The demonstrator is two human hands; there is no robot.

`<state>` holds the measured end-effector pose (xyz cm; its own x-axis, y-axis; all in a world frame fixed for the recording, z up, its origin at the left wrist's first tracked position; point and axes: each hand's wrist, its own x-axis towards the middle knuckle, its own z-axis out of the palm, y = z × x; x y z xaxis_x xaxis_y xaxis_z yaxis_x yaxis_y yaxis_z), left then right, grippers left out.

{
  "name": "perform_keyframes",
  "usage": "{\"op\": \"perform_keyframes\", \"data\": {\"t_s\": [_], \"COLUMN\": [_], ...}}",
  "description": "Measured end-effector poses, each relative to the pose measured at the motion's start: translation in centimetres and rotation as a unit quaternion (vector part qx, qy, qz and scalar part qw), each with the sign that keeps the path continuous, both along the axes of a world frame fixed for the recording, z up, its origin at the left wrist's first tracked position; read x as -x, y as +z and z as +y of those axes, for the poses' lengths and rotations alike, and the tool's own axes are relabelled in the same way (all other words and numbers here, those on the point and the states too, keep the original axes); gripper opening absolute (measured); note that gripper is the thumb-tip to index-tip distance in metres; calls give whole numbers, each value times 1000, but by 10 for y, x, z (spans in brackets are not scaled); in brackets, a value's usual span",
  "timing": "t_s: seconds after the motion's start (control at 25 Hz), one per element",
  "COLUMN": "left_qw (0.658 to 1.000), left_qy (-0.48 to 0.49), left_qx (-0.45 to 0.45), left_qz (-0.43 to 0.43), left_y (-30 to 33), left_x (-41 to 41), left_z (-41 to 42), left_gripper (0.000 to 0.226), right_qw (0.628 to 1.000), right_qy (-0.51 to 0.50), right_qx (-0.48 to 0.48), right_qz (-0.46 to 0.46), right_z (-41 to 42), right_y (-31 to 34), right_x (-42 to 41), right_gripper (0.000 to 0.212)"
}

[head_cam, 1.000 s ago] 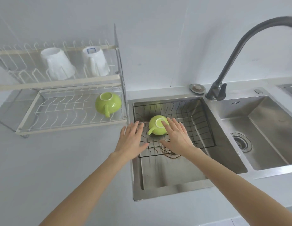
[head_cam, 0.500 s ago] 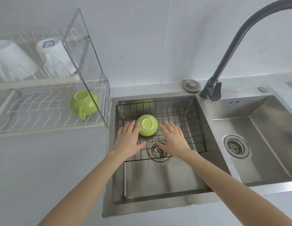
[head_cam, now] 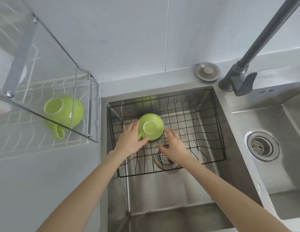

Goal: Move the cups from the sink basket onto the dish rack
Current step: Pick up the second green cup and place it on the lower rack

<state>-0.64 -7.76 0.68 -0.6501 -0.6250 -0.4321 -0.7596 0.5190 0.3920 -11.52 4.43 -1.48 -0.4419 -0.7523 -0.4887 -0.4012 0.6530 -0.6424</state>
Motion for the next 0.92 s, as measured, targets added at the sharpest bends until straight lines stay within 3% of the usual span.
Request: {"op": "perform_keyframes", "data": {"t_s": [0.16, 0.36, 0.6, 0.76, 0.92], "left_qw": [995, 991, 983, 983, 979], "left_qy": [69, 105, 136, 143, 153], "left_qx": [-62, -72, -94, -86, -85], "left_qz": [24, 32, 77, 78, 103], "left_y": [-22, -48, -59, -61, -61], "left_x": [20, 36, 37, 36, 35], "left_z": [-16, -30, -35, -31, -17], "left_gripper": [71, 67, 64, 65, 59], "right_qw": [993, 975, 957, 929, 930], "right_qy": [-81, -165, -214, -272, -277], "right_qx": [-25, -30, -11, 4, 1], "right_qz": [-78, -149, -196, -249, -240], "right_z": [-12, -26, -39, -44, -47], "right_y": [-24, -50, -60, -63, -60], "right_x": [3, 8, 10, 7, -1], "right_gripper": [65, 63, 56, 71, 60]}}
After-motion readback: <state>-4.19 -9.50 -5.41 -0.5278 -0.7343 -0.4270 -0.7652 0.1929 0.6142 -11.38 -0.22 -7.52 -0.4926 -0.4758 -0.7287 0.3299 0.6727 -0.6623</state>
